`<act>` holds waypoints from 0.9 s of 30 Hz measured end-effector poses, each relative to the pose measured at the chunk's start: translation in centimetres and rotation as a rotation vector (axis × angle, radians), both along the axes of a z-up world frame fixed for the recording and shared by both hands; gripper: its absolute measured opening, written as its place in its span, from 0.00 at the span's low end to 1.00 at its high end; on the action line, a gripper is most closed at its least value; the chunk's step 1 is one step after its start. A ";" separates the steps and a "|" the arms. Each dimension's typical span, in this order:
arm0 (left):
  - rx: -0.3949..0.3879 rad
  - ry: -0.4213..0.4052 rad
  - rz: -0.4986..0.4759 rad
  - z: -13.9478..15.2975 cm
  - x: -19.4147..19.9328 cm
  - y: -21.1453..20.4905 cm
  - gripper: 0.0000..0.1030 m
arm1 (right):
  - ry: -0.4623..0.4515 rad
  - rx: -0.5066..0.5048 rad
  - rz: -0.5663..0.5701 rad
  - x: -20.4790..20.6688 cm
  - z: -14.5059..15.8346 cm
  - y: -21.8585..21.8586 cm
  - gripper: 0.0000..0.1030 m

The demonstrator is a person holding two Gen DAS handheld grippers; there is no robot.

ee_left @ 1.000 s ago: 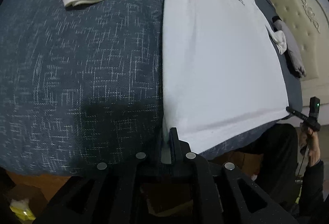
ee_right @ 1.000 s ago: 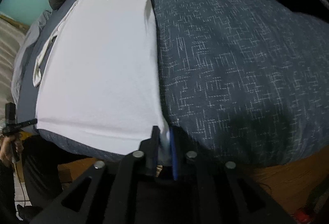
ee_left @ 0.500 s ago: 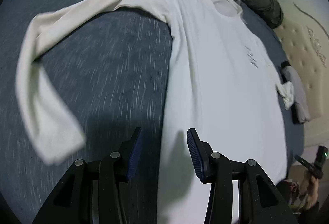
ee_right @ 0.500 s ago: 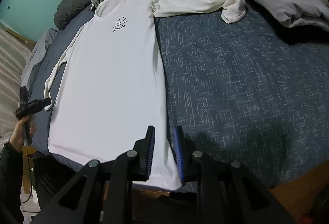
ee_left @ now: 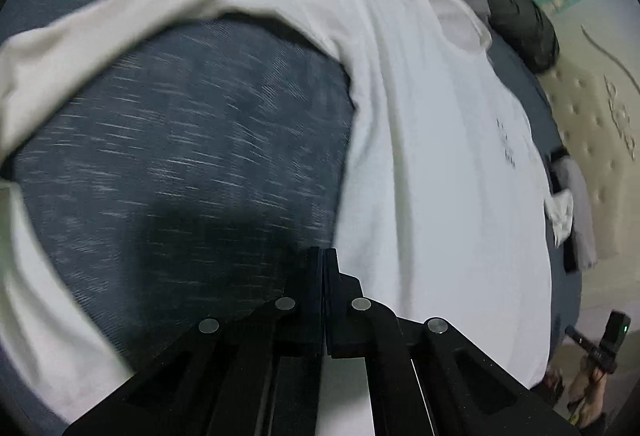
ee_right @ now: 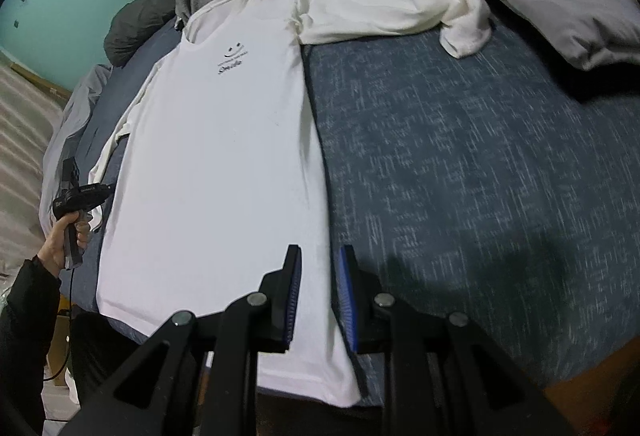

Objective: Fold clothes

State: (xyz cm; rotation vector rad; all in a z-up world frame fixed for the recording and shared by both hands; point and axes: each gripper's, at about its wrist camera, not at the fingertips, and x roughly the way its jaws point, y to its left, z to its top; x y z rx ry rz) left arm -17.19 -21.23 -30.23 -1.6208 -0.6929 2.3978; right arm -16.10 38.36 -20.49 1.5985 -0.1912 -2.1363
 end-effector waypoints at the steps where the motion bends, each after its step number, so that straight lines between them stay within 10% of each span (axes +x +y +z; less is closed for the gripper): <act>1: 0.007 0.003 0.005 -0.1 0.0 -0.2 0.00 | 0.001 -0.002 0.003 -0.1 0.0 -0.2 0.18; 9: 0.027 0.022 0.029 -0.1 -1.5 0.6 0.01 | -0.007 -0.022 0.017 -0.2 -0.4 -1.1 0.18; 14: 0.037 0.040 0.082 -1.1 -6.0 0.5 0.28 | 0.009 -0.021 0.014 0.0 0.1 -0.8 0.18; 18: 0.046 0.051 0.082 -1.0 -7.7 0.4 0.31 | 0.010 -0.035 -0.011 -0.5 0.4 -0.1 0.18; 24: 0.055 0.049 0.074 -1.7 -10.7 0.9 0.28 | -0.001 -0.037 -0.024 -1.3 -0.1 0.0 0.18; 27: 0.041 0.060 0.066 -1.6 -11.1 1.0 0.02 | -0.009 -0.035 -0.020 -1.6 -0.6 -0.3 0.18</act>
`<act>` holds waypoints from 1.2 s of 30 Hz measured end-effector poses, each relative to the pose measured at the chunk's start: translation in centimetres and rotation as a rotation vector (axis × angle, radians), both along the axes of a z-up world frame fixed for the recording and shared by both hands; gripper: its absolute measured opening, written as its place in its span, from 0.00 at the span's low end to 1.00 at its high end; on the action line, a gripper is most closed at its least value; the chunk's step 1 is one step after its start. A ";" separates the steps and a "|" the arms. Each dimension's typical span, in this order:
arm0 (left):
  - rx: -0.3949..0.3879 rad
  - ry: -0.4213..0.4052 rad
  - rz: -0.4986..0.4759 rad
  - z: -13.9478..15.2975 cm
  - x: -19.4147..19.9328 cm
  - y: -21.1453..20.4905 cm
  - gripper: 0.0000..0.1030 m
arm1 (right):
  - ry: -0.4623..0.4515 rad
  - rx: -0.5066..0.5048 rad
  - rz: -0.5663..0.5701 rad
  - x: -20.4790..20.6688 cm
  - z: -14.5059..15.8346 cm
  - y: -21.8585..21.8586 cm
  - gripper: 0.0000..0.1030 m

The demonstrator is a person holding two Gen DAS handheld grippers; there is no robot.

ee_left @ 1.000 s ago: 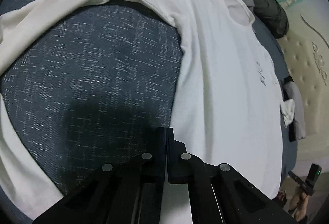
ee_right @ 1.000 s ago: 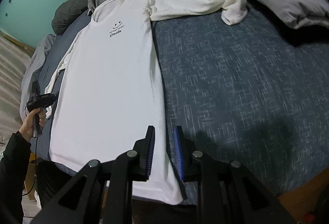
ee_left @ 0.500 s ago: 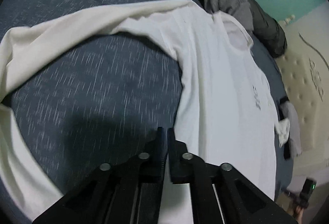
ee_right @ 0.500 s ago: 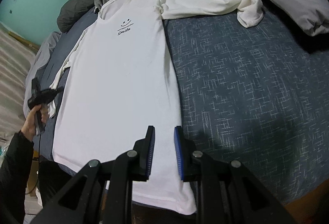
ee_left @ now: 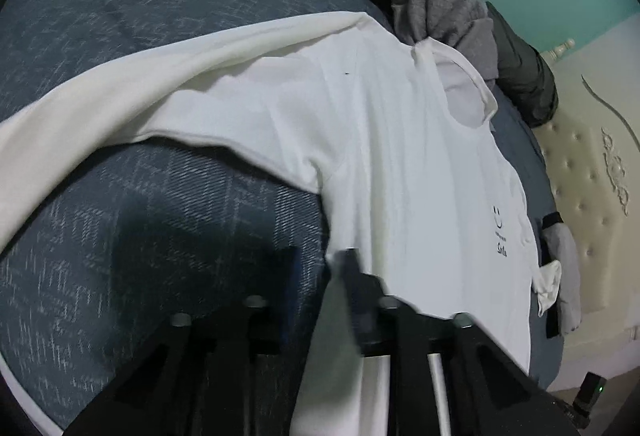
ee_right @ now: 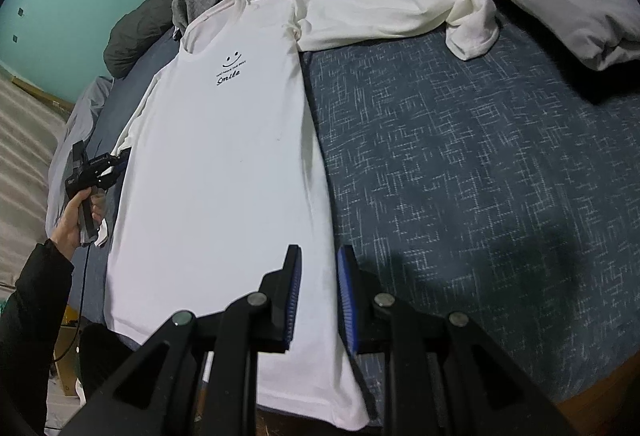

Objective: Fold clothes

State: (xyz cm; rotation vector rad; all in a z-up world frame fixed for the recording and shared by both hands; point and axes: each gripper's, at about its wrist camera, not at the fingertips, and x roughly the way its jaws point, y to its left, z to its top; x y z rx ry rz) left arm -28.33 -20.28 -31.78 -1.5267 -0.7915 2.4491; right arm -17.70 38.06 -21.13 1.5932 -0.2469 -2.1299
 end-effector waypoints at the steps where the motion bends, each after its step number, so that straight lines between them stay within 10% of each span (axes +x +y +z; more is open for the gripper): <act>1: -0.007 0.004 -0.002 0.1 -0.1 0.0 0.01 | -0.003 0.000 0.001 -0.1 -0.2 -0.1 0.18; 25: -0.095 -0.028 -0.002 0.1 2.4 -1.5 0.02 | -0.015 0.006 -0.023 -0.3 -0.9 0.2 0.18; 30: -0.073 -0.062 -0.054 -0.3 5.1 -0.9 0.26 | -0.008 -0.019 -0.022 0.1 -0.8 -0.1 0.18; 36: -0.048 -0.099 -0.111 -0.7 8.1 -0.3 0.26 | 0.000 -0.035 -0.006 1.3 -0.4 -0.8 0.18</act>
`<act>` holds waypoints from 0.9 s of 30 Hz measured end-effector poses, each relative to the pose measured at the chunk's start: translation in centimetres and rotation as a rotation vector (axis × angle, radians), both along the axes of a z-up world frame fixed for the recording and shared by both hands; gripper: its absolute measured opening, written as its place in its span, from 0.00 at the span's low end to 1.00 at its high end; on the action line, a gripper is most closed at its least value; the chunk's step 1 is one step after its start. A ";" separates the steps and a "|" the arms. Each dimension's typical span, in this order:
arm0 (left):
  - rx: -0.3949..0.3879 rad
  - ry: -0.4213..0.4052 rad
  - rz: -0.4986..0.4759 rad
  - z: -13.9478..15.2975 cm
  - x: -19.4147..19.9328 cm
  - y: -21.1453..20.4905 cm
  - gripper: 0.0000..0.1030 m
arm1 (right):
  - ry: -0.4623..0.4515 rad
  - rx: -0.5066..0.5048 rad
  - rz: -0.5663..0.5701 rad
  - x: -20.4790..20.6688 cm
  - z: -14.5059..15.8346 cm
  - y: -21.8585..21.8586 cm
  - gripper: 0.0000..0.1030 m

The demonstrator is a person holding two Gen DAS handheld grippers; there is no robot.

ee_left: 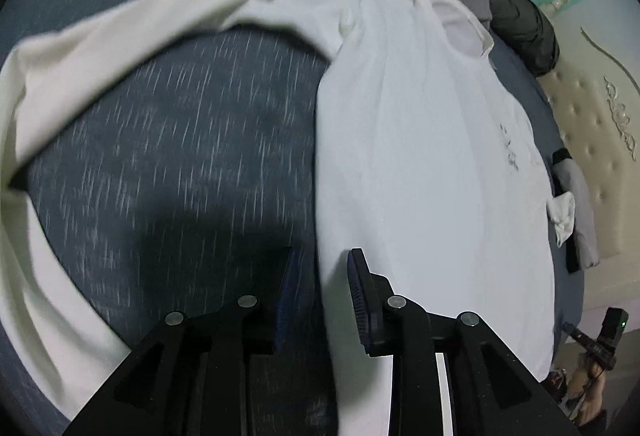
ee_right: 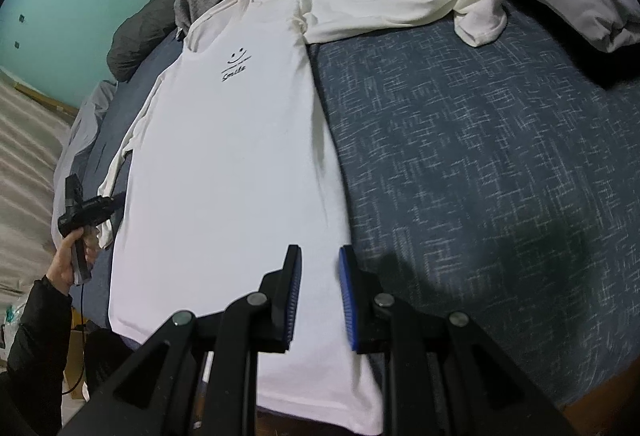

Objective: Fold clothes

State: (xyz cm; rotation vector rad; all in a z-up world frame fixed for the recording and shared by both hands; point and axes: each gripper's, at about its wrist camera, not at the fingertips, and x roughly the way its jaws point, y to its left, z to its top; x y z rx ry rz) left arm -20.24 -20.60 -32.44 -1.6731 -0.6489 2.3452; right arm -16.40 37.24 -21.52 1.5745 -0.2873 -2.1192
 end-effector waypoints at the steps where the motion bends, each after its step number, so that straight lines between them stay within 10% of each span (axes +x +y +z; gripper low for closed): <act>1: -0.001 0.002 0.004 0.1 0.1 -0.1 0.22 | 0.002 0.000 0.003 0.2 0.1 0.0 0.18; 3: -0.002 0.007 0.012 0.3 0.4 -0.3 0.01 | 0.007 0.001 0.004 0.4 0.3 0.1 0.18; 17: -0.103 0.017 0.062 0.9 1.2 -0.2 0.03 | 0.017 0.024 -0.070 -0.7 0.4 1.9 0.18; 27: -0.123 0.151 0.112 3.1 2.5 2.5 0.13 | 0.095 0.016 -0.283 -8.4 1.6 6.1 0.45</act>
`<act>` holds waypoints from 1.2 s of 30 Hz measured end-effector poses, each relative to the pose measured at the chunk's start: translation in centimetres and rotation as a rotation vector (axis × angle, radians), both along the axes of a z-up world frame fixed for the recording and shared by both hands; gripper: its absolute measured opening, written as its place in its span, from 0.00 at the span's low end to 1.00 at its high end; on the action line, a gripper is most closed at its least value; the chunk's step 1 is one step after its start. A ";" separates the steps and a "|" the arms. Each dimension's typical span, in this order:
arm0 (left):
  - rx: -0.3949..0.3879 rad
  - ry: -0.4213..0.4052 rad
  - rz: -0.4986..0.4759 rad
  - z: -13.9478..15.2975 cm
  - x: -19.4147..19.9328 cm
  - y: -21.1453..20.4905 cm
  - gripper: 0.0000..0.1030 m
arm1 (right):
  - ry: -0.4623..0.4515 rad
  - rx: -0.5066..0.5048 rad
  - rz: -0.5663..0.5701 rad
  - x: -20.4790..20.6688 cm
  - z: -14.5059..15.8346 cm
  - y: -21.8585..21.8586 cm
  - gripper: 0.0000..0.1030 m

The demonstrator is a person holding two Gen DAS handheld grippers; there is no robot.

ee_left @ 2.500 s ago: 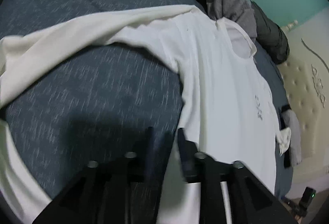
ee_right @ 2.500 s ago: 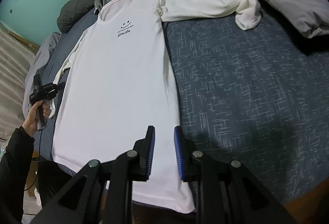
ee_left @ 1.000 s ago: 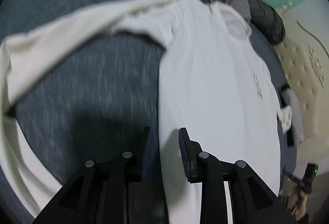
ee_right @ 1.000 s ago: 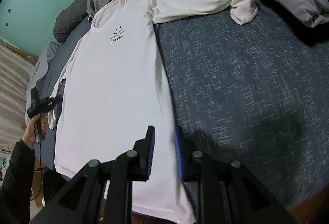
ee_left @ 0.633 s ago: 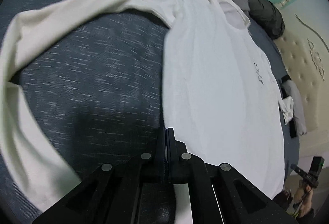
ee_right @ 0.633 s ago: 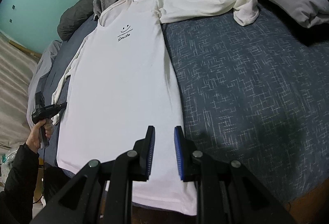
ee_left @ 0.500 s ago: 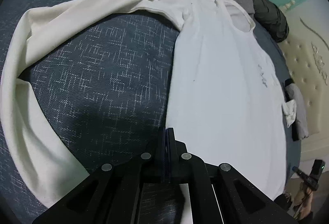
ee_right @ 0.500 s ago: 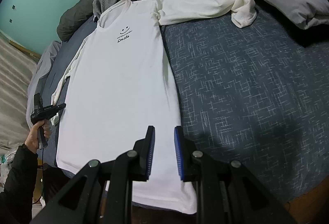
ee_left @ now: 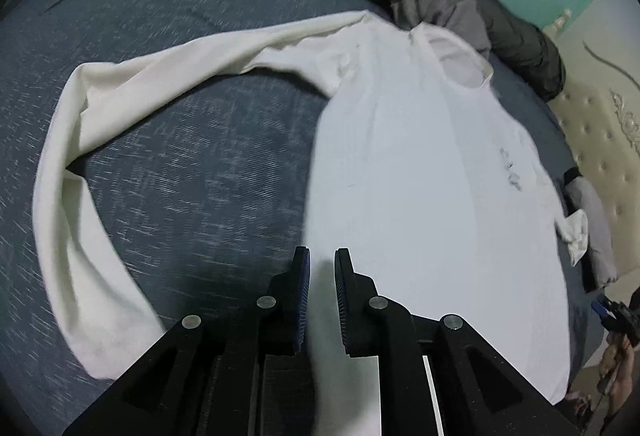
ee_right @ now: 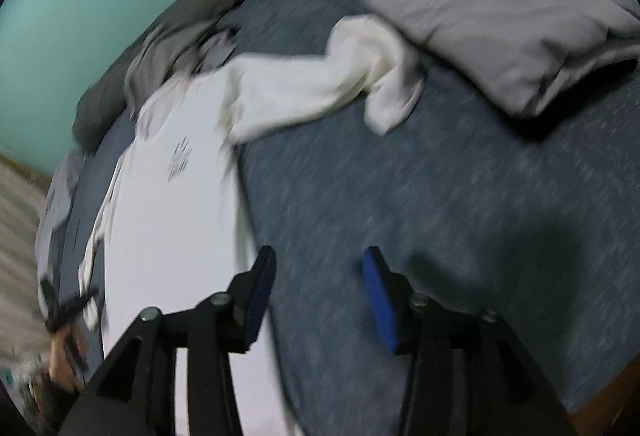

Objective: Fold clothes
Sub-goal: 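Grasp the shirt sleeve cuff with the right tool and pull it outward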

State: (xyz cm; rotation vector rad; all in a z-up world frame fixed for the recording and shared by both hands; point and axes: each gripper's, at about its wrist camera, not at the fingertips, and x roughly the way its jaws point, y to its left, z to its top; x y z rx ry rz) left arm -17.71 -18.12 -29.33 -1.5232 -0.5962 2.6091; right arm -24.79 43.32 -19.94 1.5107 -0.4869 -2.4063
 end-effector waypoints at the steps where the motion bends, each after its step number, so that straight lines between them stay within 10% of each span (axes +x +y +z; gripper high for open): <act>1: 0.003 0.014 0.005 0.2 0.1 0.4 0.14 | 0.008 0.001 -0.021 -0.9 0.0 0.3 0.45; 16: -0.060 0.075 -0.012 -1.7 -0.3 3.9 0.14 | 0.002 0.249 -0.123 -10.3 -3.7 -0.2 0.45; 20: -0.066 0.058 -0.015 -2.6 -0.4 3.9 0.14 | -0.006 0.330 -0.139 -11.4 -5.0 -0.5 0.15; 24: -0.069 0.053 -0.020 -2.9 -0.6 4.0 0.14 | 0.032 0.364 -0.109 -11.3 -4.7 -1.1 0.05; 36: -0.093 0.074 -0.028 -2.4 -0.3 4.7 0.14 | 0.257 0.421 -0.026 -10.4 7.4 0.5 0.04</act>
